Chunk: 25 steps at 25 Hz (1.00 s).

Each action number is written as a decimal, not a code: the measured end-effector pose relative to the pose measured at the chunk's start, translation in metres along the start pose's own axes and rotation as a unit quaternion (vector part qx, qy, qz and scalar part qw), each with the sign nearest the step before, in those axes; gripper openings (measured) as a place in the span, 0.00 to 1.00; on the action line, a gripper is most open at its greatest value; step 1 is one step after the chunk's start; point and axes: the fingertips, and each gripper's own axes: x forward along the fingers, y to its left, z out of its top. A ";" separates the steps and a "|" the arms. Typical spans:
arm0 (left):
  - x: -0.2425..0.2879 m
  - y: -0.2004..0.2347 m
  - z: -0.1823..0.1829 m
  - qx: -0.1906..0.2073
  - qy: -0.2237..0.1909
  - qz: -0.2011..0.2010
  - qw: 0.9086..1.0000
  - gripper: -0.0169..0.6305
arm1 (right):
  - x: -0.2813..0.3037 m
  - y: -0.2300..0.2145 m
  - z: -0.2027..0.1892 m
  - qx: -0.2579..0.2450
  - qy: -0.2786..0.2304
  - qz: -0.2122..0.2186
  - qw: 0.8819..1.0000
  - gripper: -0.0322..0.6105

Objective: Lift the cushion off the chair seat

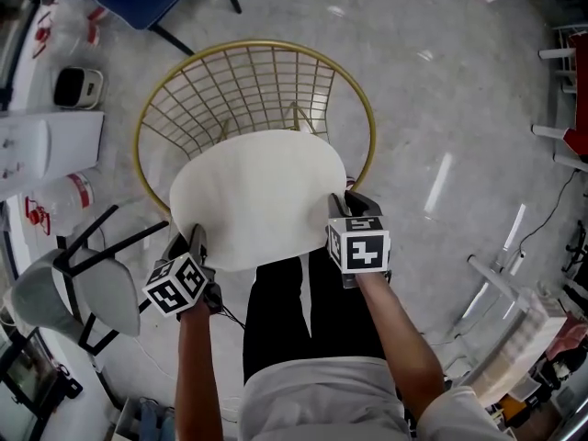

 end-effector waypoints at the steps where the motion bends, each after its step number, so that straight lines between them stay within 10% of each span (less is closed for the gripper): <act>1: -0.005 0.000 0.001 0.000 -0.001 0.000 1.000 0.23 | -0.005 0.002 0.001 -0.002 -0.001 0.002 1.000 0.18; 25: -0.101 -0.018 0.032 0.012 -0.038 -0.040 0.998 0.21 | -0.108 0.032 0.033 -0.011 -0.042 0.023 0.999 0.16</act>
